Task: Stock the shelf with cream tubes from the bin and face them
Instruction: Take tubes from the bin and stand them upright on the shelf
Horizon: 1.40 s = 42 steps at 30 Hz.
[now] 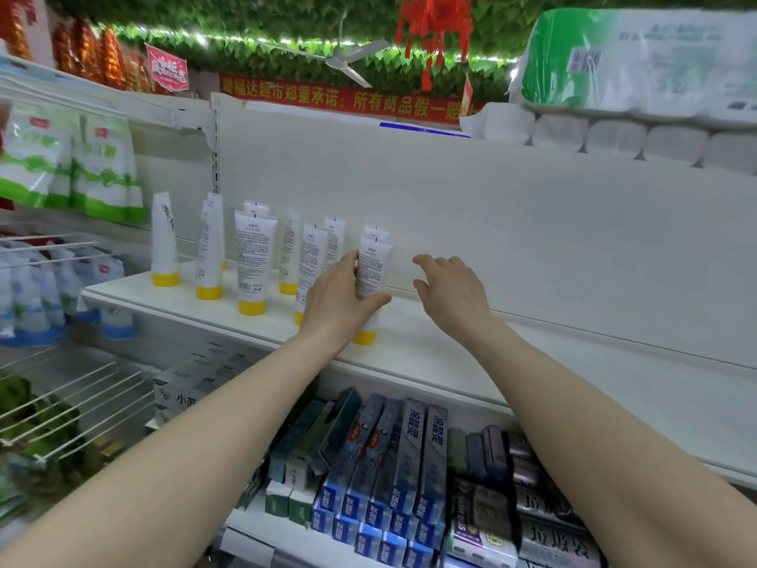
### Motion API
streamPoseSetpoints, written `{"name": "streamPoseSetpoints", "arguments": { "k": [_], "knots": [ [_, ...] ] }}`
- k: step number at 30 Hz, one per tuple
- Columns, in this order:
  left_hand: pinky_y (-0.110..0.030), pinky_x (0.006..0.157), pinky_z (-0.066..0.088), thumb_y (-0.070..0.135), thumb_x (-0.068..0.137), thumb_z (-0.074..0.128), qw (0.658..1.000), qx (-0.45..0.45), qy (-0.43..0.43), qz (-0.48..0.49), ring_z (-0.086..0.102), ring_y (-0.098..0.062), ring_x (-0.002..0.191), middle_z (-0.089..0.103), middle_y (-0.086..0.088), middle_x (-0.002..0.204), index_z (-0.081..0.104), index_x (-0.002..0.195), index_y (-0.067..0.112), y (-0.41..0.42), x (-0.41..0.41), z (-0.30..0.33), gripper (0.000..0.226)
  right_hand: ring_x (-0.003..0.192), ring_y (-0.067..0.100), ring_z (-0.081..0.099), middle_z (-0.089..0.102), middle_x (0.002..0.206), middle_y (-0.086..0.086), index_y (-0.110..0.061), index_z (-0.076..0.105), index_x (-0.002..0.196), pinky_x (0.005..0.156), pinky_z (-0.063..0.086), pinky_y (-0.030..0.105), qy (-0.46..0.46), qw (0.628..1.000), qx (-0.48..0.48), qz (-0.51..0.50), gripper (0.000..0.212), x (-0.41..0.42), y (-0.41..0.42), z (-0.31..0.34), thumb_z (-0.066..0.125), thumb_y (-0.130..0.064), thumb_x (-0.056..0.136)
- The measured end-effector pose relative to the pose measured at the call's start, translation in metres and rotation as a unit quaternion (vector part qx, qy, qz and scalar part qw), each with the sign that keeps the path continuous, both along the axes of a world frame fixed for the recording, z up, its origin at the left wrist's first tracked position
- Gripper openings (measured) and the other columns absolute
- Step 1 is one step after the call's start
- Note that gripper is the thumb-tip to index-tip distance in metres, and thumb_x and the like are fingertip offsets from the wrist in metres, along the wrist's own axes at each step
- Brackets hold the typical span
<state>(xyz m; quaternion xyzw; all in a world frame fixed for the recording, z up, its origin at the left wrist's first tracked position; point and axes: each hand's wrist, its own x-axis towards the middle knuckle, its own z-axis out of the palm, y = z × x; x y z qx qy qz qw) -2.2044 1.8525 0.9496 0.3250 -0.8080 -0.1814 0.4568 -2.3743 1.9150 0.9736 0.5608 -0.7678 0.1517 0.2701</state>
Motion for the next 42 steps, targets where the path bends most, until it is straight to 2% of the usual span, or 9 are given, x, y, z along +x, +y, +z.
{"name": "streamPoseSetpoints", "arguments": {
  "k": [5,8,12,17,21,25,28,33,42],
  "knots": [
    [-0.038,0.082,0.048,0.039,0.078,0.069,0.999,-0.006,-0.040,-0.006,0.059,-0.020,0.097,0.062,0.002,0.106,0.052,0.114,0.021,0.004,0.009,-0.006,0.043,0.114,0.029,0.047,0.060,0.122,0.005,-0.019,0.041,0.139,0.087,0.040,0.038,0.017,1.000,0.009,-0.012,0.040,0.012,0.017,0.000,0.042,-0.027,0.100],
    [-0.034,0.082,0.042,0.031,0.087,0.062,0.998,-0.017,-0.057,-0.004,0.056,-0.022,0.106,0.058,-0.002,0.116,0.047,0.128,0.019,0.008,0.018,-0.013,0.045,0.110,0.030,0.048,0.061,0.118,0.005,-0.018,0.042,0.138,0.084,0.041,0.038,0.044,0.999,0.007,-0.016,0.039,0.023,0.031,-0.005,0.043,-0.026,0.099],
    [-0.036,0.097,0.037,0.028,0.094,0.054,0.995,-0.049,-0.085,0.007,0.046,-0.026,0.123,0.049,-0.008,0.135,0.034,0.144,0.016,0.018,0.035,-0.029,0.055,0.107,0.031,0.050,0.063,0.115,0.006,-0.016,0.045,0.136,0.081,0.038,0.037,0.085,0.996,0.004,-0.019,0.038,0.041,0.055,-0.020,0.045,-0.025,0.099],
    [-0.035,0.103,0.032,0.023,0.093,0.055,0.989,-0.110,-0.102,-0.008,0.039,-0.029,0.126,0.045,-0.011,0.137,0.034,0.144,0.012,0.037,0.058,-0.062,0.056,0.108,0.034,0.050,0.063,0.115,0.010,-0.012,0.049,0.132,0.080,0.039,0.039,0.104,0.994,-0.030,-0.034,0.037,0.072,0.087,-0.050,0.049,-0.022,0.096],
    [-0.040,0.102,0.038,0.022,0.091,0.058,0.987,-0.140,-0.082,-0.002,0.038,-0.030,0.126,0.045,-0.012,0.137,0.042,0.140,0.012,0.057,0.085,-0.101,0.052,0.103,0.036,0.054,0.065,0.114,0.013,-0.009,0.056,0.126,0.079,0.047,0.043,0.105,0.992,-0.063,-0.030,0.038,0.099,0.113,-0.096,0.057,-0.014,0.088],
    [-0.043,0.095,0.043,0.023,0.090,0.060,0.986,-0.120,-0.112,-0.008,0.038,-0.031,0.126,0.043,-0.011,0.138,0.044,0.137,0.013,0.078,0.112,-0.161,0.051,0.103,0.038,0.054,0.058,0.122,0.017,-0.007,0.058,0.120,0.078,0.048,0.044,0.090,0.994,-0.055,-0.036,0.039,0.123,0.141,-0.162,0.058,-0.010,0.082],
    [-0.042,0.098,0.041,0.023,0.089,0.062,0.985,-0.085,-0.146,-0.023,0.039,-0.031,0.126,0.044,-0.010,0.137,0.045,0.135,0.014,0.090,0.131,-0.223,0.050,0.103,0.037,0.052,0.055,0.125,0.017,-0.009,0.058,0.118,0.078,0.045,0.043,0.078,0.995,-0.035,-0.053,0.037,0.141,0.159,-0.225,0.054,-0.010,0.081],
    [-0.042,0.098,0.040,0.022,0.089,0.061,0.972,0.013,-0.226,-0.057,0.039,-0.031,0.124,0.043,-0.009,0.136,0.045,0.136,0.014,0.114,0.164,-0.344,0.050,0.101,0.038,0.053,0.055,0.122,0.017,-0.009,0.057,0.118,0.077,0.043,0.043,-0.007,0.996,0.078,-0.049,0.039,0.162,0.192,-0.353,0.059,-0.013,0.080],
    [-0.044,0.086,0.047,0.013,0.084,0.067,0.891,0.185,-0.388,-0.146,0.050,-0.035,0.111,0.052,-0.010,0.123,0.054,0.130,0.012,0.177,0.243,-0.552,0.048,0.083,0.036,0.061,0.064,0.099,0.013,-0.009,0.063,0.112,0.065,0.049,0.038,-0.185,0.941,0.275,-0.067,0.045,0.211,0.249,-0.563,0.076,-0.014,0.069]
  ]
}}
